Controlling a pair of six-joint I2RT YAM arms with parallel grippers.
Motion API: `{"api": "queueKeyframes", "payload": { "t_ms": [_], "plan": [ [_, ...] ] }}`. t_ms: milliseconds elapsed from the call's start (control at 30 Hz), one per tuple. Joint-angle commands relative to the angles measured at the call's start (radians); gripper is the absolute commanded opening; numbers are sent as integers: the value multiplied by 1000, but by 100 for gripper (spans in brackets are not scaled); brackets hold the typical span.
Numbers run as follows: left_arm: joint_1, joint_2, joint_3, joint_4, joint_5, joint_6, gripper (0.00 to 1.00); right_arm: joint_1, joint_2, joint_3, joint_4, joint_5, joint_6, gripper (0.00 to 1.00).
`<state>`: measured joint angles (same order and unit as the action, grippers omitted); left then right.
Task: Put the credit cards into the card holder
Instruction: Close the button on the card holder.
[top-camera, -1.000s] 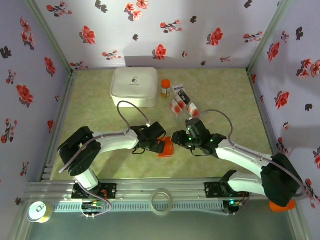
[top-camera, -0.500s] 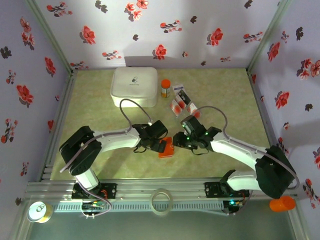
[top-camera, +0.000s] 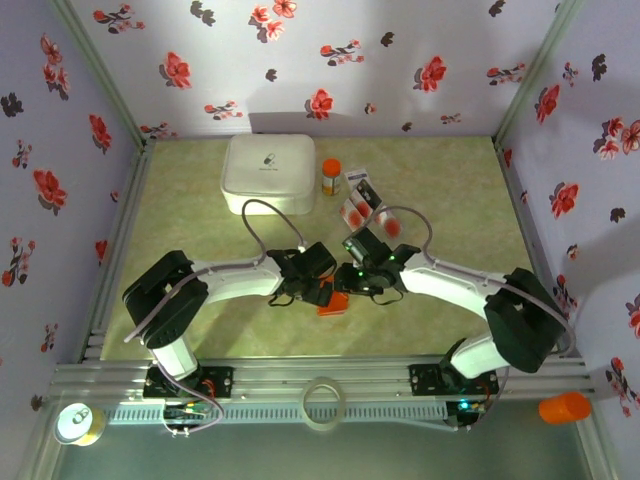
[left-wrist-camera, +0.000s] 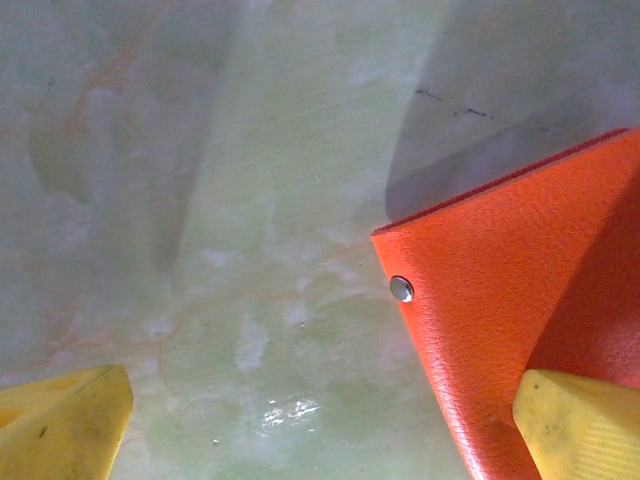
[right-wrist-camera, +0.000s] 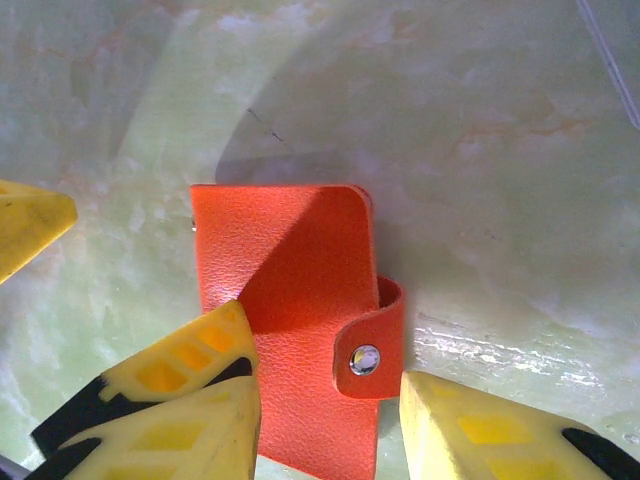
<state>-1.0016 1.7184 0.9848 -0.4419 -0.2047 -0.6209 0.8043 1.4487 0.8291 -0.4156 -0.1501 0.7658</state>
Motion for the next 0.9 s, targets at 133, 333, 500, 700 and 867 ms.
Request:
{"api": "queueKeyframes", "payload": {
  "t_ms": [133,333,500,700,867],
  "plan": [
    [-5,44,-41,-5,-12,13,100,12,52,38,-53,50,-26,37],
    [-6,42,-52,8,-12,15,100,12,83,37,-33,40,-23,35],
    [-6,43,-55,12,-10,12,100,11,90,40,-26,37,-21,32],
    [-5,36,-51,12,-8,16,100,11,86,32,-23,35,-20,16],
    [-3,21,-36,0,-7,13,100,12,73,26,-24,36,-19,0]
  ]
}}
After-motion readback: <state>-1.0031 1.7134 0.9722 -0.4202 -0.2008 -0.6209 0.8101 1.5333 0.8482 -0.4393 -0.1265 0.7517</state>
